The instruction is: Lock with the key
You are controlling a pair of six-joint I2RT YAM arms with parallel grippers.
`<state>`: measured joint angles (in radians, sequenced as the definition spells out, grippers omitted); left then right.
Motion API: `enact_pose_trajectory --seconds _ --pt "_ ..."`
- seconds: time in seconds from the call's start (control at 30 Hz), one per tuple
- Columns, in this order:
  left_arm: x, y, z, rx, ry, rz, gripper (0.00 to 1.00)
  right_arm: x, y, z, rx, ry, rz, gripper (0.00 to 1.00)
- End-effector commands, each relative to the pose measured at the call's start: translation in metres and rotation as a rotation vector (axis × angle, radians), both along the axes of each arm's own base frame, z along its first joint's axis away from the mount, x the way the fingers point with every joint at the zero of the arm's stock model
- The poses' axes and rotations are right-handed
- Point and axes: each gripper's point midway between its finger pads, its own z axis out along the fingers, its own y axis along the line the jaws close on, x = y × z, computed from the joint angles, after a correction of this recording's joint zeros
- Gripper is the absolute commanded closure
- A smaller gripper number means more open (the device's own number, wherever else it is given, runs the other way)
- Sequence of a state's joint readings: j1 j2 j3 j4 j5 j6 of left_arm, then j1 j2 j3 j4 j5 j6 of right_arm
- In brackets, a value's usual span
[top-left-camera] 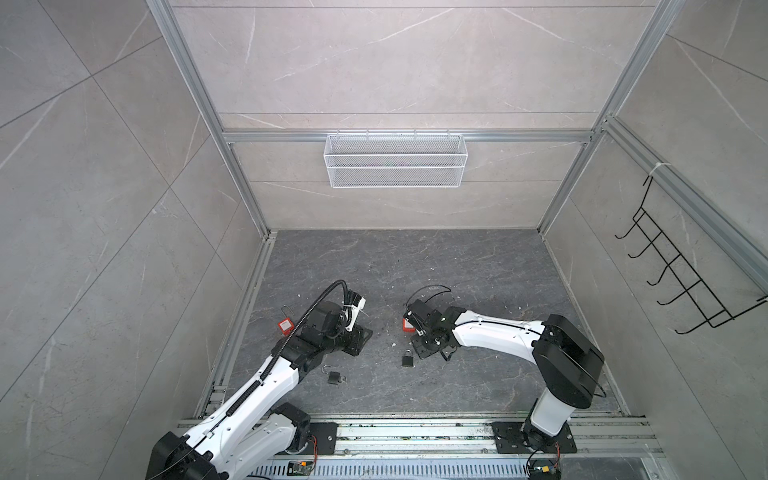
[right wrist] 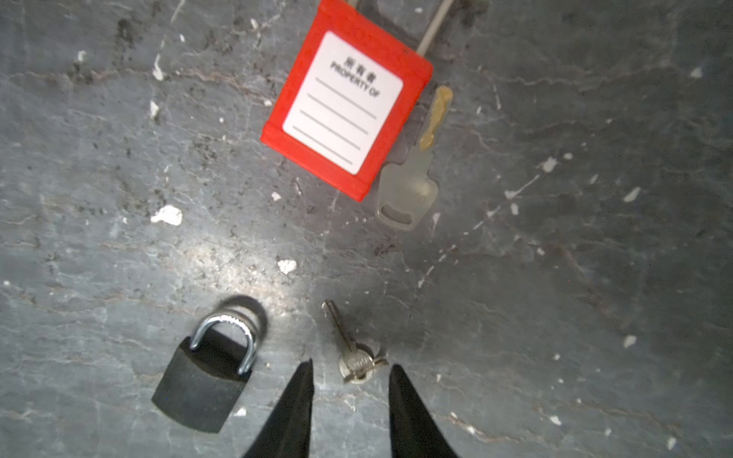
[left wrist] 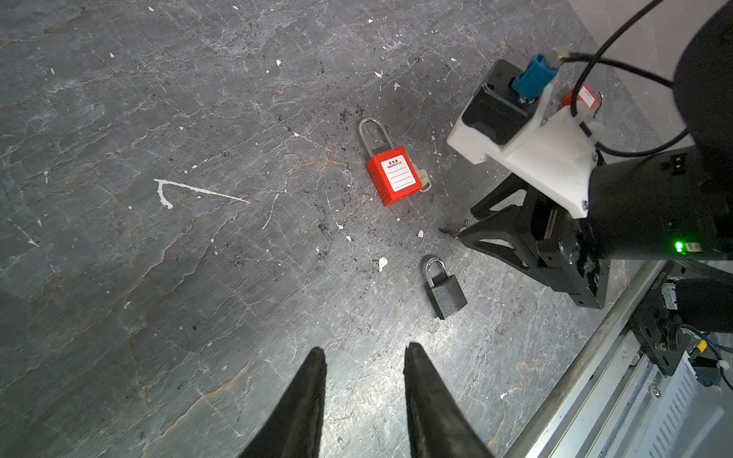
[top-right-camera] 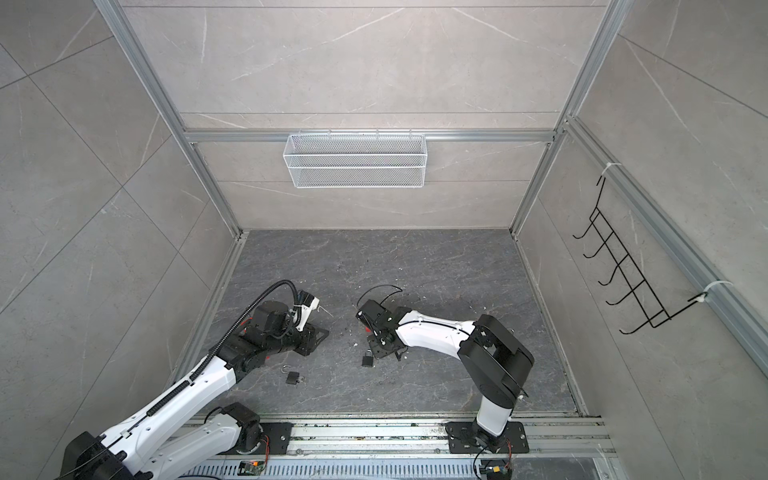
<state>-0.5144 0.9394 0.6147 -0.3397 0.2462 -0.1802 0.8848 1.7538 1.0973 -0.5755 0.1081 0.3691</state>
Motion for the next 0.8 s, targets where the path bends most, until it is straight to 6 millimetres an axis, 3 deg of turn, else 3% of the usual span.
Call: enact_pose_trajectory --seconds 0.0,0.47,0.77 --pt "0.0 0.0 0.001 -0.004 0.006 0.0 0.64 0.003 -0.002 -0.004 -0.042 0.022 0.039 0.66" --pt "-0.002 -0.001 -0.002 0.0 0.021 -0.01 0.64 -0.019 -0.003 -0.026 -0.045 0.213 0.011 0.75" --pt "-0.003 -0.002 -0.003 -0.005 0.026 -0.014 0.64 -0.036 -0.003 -0.024 -0.007 0.294 -0.048 0.77"
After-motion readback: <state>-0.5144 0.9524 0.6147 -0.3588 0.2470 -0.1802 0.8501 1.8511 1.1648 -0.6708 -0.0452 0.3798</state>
